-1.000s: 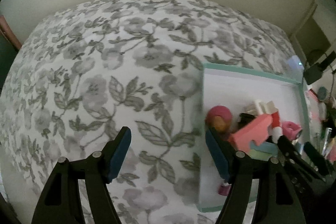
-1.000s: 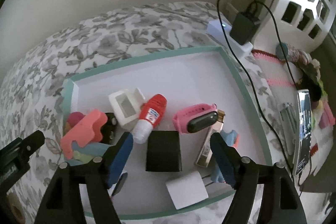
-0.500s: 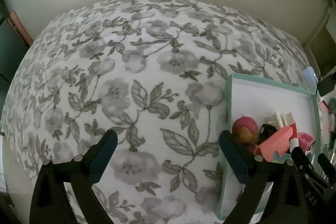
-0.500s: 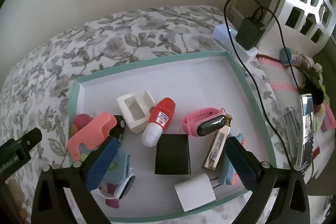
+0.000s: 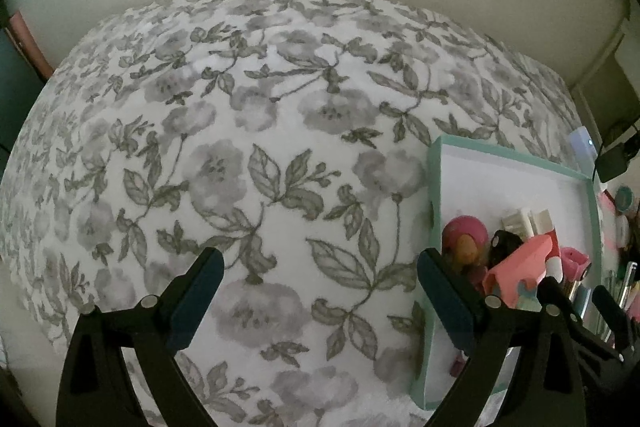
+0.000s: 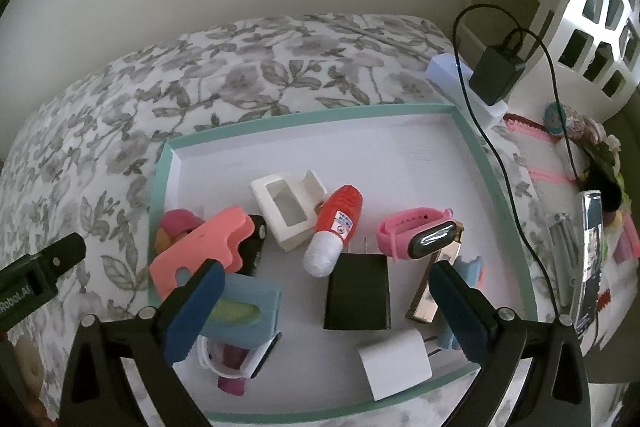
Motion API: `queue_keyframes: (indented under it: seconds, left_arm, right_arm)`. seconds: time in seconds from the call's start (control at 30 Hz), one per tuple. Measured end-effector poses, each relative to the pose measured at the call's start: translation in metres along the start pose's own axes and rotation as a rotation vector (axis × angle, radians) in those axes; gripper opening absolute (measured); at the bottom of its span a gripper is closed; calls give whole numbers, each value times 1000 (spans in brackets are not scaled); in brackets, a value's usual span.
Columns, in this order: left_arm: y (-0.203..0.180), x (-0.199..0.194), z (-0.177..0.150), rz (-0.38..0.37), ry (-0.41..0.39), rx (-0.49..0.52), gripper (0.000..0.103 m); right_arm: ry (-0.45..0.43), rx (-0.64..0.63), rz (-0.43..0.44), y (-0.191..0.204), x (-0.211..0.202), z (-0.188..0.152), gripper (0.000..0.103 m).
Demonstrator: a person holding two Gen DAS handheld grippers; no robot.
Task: Organize rigid objects
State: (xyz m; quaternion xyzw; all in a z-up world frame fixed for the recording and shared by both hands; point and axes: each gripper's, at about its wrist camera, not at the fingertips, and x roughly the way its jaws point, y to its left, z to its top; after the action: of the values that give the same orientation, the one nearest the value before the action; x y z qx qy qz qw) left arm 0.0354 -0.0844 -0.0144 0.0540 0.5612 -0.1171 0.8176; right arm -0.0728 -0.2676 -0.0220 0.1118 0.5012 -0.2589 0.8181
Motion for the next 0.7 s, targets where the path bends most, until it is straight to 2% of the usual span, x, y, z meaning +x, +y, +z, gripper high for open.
queue_keyframes:
  seconds: [0.13, 0.3, 0.47, 0.7]
  left_arm:
    - [7, -4, -2, -20, -5, -19, 97]
    - [12, -17, -6, 18, -54, -16, 97]
    - [18, -25, -15, 13, -66, -15, 97]
    - [18, -42, -31, 50, -102, 22, 97]
  right_arm:
    - [-1, -6, 16, 6, -4, -2, 103]
    - [-14, -10, 29, 11, -11, -5, 103]
    - [-34, -25, 32, 18, -21, -9, 103]
    - [-57, -32, 44, 23, -35, -18, 103]
